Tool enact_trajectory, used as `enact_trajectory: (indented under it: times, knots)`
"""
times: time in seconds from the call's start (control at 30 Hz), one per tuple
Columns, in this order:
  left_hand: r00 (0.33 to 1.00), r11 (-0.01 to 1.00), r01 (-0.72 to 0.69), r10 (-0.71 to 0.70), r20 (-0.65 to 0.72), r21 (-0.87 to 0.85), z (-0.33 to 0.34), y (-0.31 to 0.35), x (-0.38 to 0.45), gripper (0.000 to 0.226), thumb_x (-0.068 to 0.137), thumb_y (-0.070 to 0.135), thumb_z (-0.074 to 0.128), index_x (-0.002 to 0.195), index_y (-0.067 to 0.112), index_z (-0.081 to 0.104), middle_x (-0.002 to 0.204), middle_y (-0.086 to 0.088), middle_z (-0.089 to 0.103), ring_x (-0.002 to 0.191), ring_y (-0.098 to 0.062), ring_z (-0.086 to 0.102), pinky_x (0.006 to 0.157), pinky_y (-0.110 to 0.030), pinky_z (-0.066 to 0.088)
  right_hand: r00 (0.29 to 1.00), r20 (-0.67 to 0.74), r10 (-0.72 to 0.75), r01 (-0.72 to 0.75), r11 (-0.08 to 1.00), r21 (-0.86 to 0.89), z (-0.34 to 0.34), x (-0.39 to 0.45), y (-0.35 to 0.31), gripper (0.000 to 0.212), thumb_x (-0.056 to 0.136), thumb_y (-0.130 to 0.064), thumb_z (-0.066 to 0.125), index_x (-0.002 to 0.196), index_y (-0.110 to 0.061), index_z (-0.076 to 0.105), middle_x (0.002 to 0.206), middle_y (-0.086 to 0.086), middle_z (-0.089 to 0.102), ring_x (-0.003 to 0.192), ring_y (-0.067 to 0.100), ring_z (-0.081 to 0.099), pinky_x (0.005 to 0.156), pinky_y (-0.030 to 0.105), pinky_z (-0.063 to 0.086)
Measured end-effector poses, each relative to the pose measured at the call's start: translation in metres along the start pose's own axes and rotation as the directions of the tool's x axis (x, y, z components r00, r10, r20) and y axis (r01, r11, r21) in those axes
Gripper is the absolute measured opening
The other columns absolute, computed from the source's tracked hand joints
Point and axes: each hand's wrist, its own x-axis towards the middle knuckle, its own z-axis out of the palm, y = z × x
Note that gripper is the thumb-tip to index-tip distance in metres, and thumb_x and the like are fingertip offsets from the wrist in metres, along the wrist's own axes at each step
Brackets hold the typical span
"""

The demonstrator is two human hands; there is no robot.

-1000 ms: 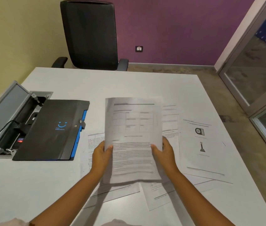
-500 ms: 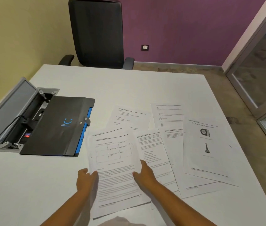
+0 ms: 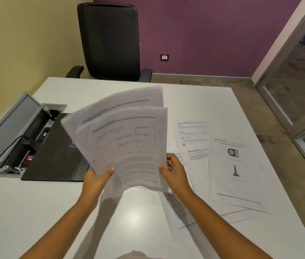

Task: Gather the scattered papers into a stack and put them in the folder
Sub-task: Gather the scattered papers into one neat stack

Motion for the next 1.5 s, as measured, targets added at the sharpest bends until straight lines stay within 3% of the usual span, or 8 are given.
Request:
enact_trajectory:
  times: [0.17,0.37,0.63,0.8,1.03,1.2,1.33,1.5]
  knots:
    - [0.994,0.999,-0.049,0.049,0.094,0.005,-0.002,0.002,0.001,0.036,0.078,0.003,0.069,0.102,0.027,0.058,0.1,0.004,0.066,0.096,-0.012,0.06,0.082,-0.031,0.048,0.996,0.005,0.094,-0.092,0.988,-0.123,-0.001,0.008,0.0,0.044,0.082,-0.013,0.068,0.122,-0.015,0.052,0.104,-0.005,0.062,0.085,0.003,0.056,0.059,0.002,0.043]
    - [0.99,0.984,0.094,-0.109,0.09,0.152,0.009,-0.028,-0.003,0.039,0.083,0.011,0.064,0.121,0.006,0.054,0.111,-0.01,0.06,0.1,-0.026,0.056,0.086,-0.037,0.047,0.966,0.098,0.237,-0.196,0.929,-0.314,0.004,-0.002,0.029,0.045,0.089,-0.017,0.061,0.13,-0.006,0.048,0.128,0.011,0.058,0.114,0.024,0.057,0.085,0.019,0.045]
    - [0.984,0.975,0.155,-0.167,0.064,0.158,-0.009,-0.045,0.004,0.028,0.087,0.02,0.06,0.113,0.02,0.05,0.104,-0.004,0.061,0.093,-0.025,0.059,0.077,-0.038,0.05,0.963,0.18,0.203,-0.144,0.946,-0.292,-0.009,-0.012,0.05,0.043,0.083,-0.041,0.065,0.12,-0.024,0.051,0.119,-0.006,0.06,0.107,0.009,0.057,0.083,0.011,0.043]
    - [0.94,0.928,0.308,-0.33,0.082,0.21,-0.025,-0.061,0.007,0.032,0.085,0.015,0.063,0.115,0.009,0.052,0.104,-0.017,0.063,0.094,-0.036,0.062,0.08,-0.042,0.051,0.97,0.11,0.215,-0.126,0.841,-0.526,-0.025,-0.022,0.068,0.056,0.087,-0.042,0.059,0.134,-0.019,0.041,0.133,-0.001,0.05,0.122,0.012,0.048,0.102,0.028,0.041]
    - [0.917,0.885,0.376,-0.399,0.029,0.273,-0.027,-0.071,0.011,0.033,0.083,0.015,0.065,0.112,0.007,0.05,0.108,-0.017,0.06,0.093,-0.034,0.06,0.085,-0.048,0.048,0.994,-0.088,0.067,-0.108,0.755,-0.647,-0.053,-0.036,0.089,0.048,0.09,-0.024,0.057,0.136,-0.018,0.041,0.145,0.0,0.039,0.132,0.013,0.036,0.108,0.025,0.032]
    - [0.922,0.873,0.385,-0.377,-0.085,0.299,-0.025,-0.068,0.017,0.043,0.085,0.015,0.063,0.123,0.007,0.044,0.119,-0.017,0.056,0.096,-0.03,0.056,0.091,-0.052,0.045,0.949,-0.294,0.117,-0.312,0.494,-0.811,-0.081,-0.032,0.097,0.067,0.092,-0.042,0.049,0.147,-0.017,0.019,0.157,0.01,0.011,0.145,0.027,0.009,0.119,0.041,0.01]
    - [0.941,0.87,0.339,-0.31,-0.138,0.359,-0.024,-0.066,0.017,0.055,0.086,0.014,0.062,0.134,0.01,0.036,0.131,-0.017,0.051,0.112,-0.038,0.053,0.094,-0.053,0.043,0.887,-0.414,0.203,-0.461,0.387,-0.799,-0.099,-0.032,0.104,0.083,0.088,-0.056,0.046,0.149,-0.016,0.006,0.157,0.018,0.004,0.145,0.035,0.006,0.117,0.047,0.013]
    - [0.963,0.882,0.267,-0.261,-0.07,0.387,-0.021,-0.064,0.015,0.029,0.089,0.019,0.057,0.115,0.026,0.045,0.101,0.003,0.053,0.079,-0.015,0.055,0.081,-0.046,0.046,0.868,-0.426,0.253,-0.494,0.36,-0.792,-0.102,-0.038,0.117,0.079,0.089,-0.061,0.034,0.149,-0.016,0.007,0.157,0.017,0.005,0.145,0.034,0.007,0.116,0.046,0.017]
